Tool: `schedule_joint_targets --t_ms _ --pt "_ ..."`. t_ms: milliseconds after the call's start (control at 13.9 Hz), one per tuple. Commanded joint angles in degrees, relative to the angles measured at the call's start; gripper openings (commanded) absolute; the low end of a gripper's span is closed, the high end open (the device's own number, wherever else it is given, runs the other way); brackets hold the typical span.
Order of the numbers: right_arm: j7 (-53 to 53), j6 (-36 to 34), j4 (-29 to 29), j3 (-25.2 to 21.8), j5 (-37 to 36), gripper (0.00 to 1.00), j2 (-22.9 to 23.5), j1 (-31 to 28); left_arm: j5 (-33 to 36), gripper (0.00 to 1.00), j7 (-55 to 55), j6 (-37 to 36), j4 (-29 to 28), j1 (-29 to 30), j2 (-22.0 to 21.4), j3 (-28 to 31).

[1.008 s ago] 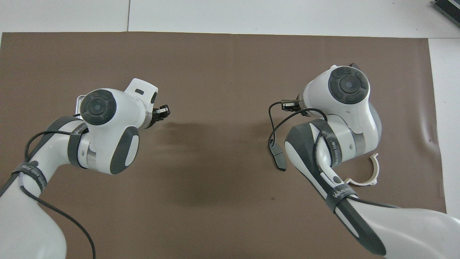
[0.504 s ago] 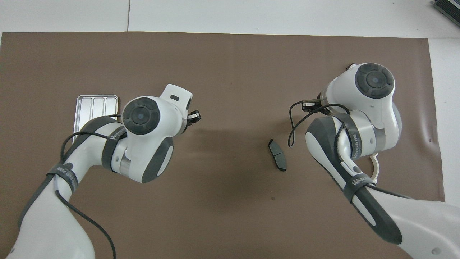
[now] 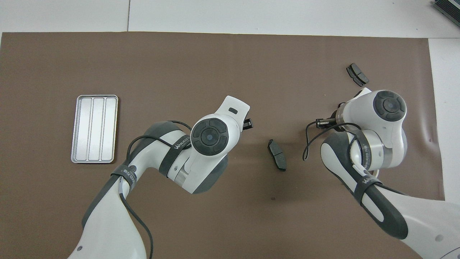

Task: Place bearing gear from tray to pile

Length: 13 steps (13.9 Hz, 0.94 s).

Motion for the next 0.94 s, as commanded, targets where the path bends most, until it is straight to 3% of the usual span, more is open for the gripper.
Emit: schedule_joint_targets --t_ms 0,72,576,864 --pt "-1.13 0.92 -2.95 0.57 1.35 0.52 -2.67 -0.27 0.89 1.00 7.89 -5.74 0.64 8.56 -4.47 0.23" --pt "-1.04 0.83 -2.86 0.57 1.35 1.00 -2.67 -0.27 0.72 1.00 13.51 -8.99 0.64 12.68 -6.06 0.23" --pt "4.04 -0.05 2.49 0.92 1.35 1.00 -3.81 2.61 0.72 1.00 44.11 -21.22 0.38 33.97 -14.59 0.32" --pt "12.39 -4.43 10.56 0.92 1.35 1.00 -1.88 8.24 0.80 1.00 51.53 -28.87 0.46 37.51 -20.30 0.32"
